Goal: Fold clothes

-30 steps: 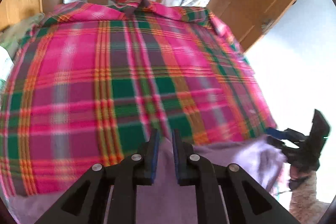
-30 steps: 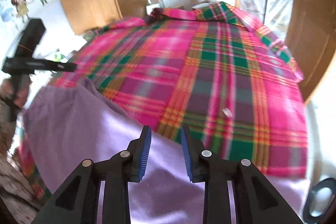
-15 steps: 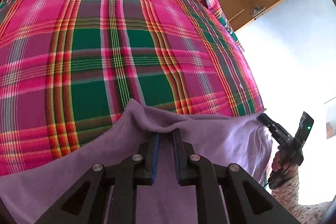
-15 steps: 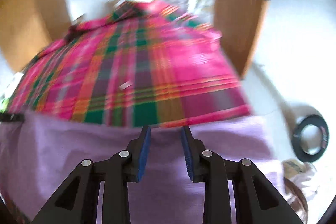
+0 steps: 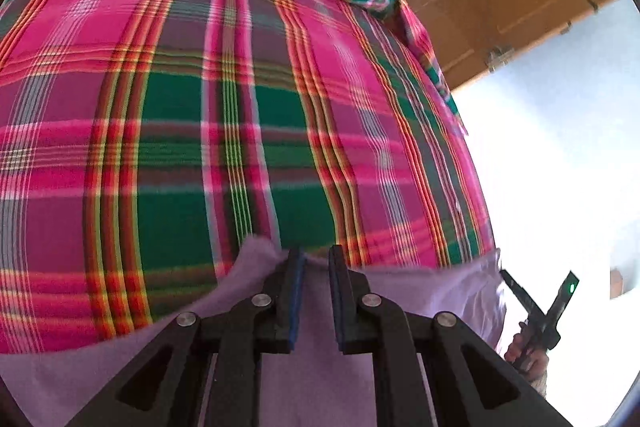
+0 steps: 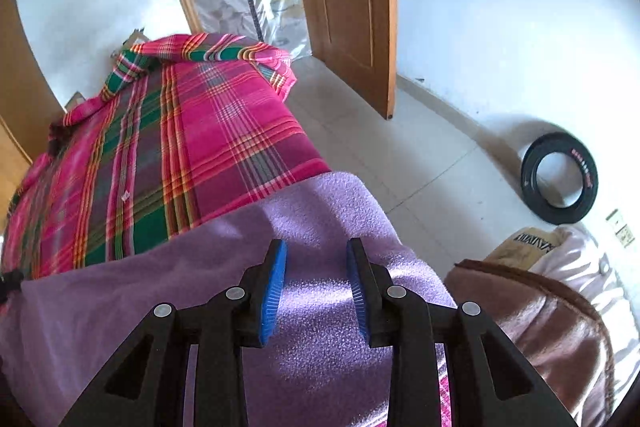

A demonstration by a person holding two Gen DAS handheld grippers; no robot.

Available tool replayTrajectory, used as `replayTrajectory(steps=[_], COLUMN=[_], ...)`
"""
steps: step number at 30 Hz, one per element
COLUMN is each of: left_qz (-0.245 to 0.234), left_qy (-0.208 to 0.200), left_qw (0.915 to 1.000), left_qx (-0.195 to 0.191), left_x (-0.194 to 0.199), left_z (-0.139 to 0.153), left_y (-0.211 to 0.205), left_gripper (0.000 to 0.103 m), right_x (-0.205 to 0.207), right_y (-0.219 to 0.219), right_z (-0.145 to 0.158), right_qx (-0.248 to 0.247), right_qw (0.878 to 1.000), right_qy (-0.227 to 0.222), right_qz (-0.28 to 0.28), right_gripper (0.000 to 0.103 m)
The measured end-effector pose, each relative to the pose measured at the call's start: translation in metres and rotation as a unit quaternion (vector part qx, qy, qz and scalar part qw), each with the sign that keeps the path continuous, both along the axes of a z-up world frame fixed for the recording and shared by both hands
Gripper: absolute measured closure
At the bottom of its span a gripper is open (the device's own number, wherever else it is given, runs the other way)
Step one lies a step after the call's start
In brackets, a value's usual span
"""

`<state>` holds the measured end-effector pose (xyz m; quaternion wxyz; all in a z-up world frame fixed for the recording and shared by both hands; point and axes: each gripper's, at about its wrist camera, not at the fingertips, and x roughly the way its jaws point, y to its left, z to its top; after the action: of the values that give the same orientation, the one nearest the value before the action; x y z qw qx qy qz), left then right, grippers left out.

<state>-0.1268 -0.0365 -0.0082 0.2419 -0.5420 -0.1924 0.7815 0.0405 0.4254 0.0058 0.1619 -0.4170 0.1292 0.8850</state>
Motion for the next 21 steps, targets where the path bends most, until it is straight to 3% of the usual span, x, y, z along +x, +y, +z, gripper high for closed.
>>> replayTrajectory(steps=[3,12,18,21], left_qz=[0.026,0.047,0.034,0.030], left_qy=[0.007,0.025,0.027,0.026], left_qw=[0.9995,0.9986,0.9991,0.9992], left_qx=[-0.016,-0.003,-0.001,0.001], left_x=[-0.007,0.019,0.049,0.063], left_z=[0.002,0.024,0.027,0.025], left_y=[-0.006,-0.033,-0.037,-0.038], left_gripper=[0.091,0.090,0.090,0.090], right_x=[0.002,0.023,0.025,0.034], right_y=[-0.001,0.006,-0.014,-0.006], right_z=[0.002,0.010,0.000,-0.002], right_qx=[0.003,-0.012,0.066,0.060], right_qw=[1.000,0.999,0.998,0.998], right_qy=[0.003,0.033,-0.018,-0.021], right_qz=[0.000,-0.022,-0.003,-0.020], right_gripper=[0.071,0.070,0.070,0.070])
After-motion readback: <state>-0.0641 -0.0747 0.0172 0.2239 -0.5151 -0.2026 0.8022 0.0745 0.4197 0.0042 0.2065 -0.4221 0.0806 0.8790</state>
